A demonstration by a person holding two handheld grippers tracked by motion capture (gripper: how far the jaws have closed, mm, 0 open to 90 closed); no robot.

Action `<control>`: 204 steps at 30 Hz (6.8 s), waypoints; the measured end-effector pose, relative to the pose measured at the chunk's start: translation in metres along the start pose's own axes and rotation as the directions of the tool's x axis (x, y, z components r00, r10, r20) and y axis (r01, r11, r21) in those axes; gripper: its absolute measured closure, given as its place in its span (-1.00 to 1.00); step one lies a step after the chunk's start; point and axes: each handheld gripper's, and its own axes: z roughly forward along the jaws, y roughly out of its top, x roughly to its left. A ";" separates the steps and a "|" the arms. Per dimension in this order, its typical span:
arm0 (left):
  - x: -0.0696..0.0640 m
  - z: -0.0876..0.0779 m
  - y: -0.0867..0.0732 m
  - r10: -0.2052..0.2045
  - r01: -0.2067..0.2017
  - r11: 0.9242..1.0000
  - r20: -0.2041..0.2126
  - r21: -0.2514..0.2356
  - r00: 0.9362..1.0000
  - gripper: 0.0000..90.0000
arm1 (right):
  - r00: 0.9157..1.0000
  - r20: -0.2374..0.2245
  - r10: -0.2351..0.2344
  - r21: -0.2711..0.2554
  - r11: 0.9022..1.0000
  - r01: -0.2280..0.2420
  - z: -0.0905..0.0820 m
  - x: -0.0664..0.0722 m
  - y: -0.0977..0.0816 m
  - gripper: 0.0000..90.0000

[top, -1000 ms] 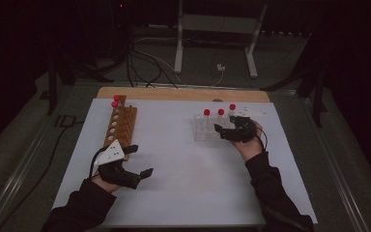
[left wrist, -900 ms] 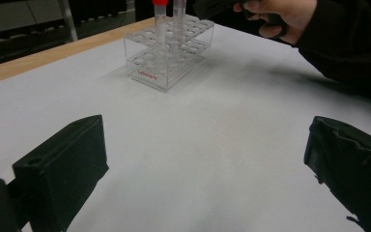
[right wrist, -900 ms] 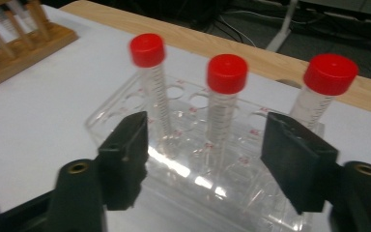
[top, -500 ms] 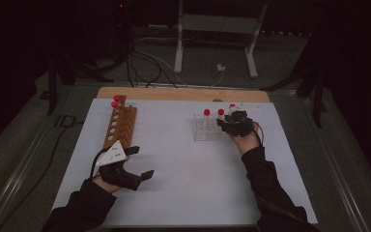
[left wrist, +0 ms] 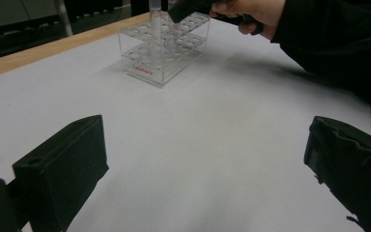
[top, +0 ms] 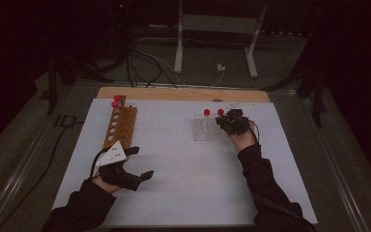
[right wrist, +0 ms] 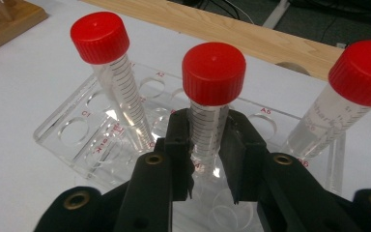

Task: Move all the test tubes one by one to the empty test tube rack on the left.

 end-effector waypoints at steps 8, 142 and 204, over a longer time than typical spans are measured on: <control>0.001 0.001 0.000 -0.008 0.008 1.000 0.007 0.003 1.000 -0.95 | 1.000 0.010 0.000 0.006 1.000 0.000 -0.002 0.001 0.004 0.66; -0.031 0.098 0.083 0.135 -0.143 0.989 0.197 0.027 0.971 0.60 | 0.896 -0.353 -0.271 -0.067 0.962 0.264 -0.083 0.125 -0.034 0.63; 0.070 -0.032 0.103 0.038 -0.038 0.999 -0.221 0.003 0.975 0.60 | 0.932 -0.321 -0.169 -0.176 0.977 0.116 -0.104 0.105 -0.025 -1.00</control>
